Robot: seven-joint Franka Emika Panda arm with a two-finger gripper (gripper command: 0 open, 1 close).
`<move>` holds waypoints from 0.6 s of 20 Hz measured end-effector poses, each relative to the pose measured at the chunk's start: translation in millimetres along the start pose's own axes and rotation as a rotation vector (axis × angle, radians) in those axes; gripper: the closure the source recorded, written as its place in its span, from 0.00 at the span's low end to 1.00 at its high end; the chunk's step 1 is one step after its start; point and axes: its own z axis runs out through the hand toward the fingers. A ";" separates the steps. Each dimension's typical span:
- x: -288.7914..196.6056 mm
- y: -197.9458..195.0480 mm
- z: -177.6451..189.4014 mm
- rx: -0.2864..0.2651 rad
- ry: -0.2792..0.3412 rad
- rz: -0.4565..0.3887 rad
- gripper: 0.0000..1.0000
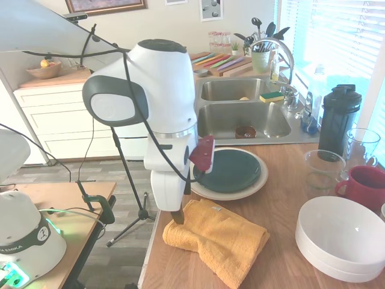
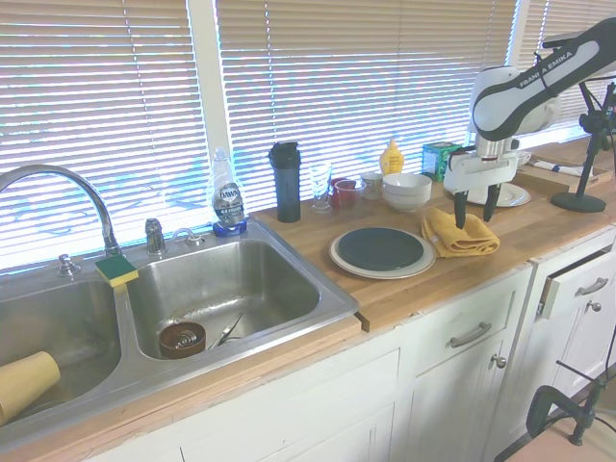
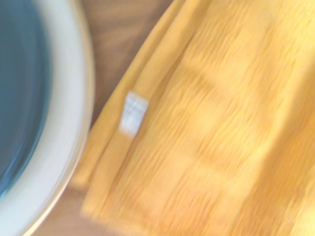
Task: Wipe the blue plate in clockwise motion
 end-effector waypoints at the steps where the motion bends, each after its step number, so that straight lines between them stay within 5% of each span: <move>1: 8.1 -1.5 1.4 -0.003 -0.009 0.000 0.00; 12: 53.2 8.0 40.8 0.010 -0.121 0.038 0.00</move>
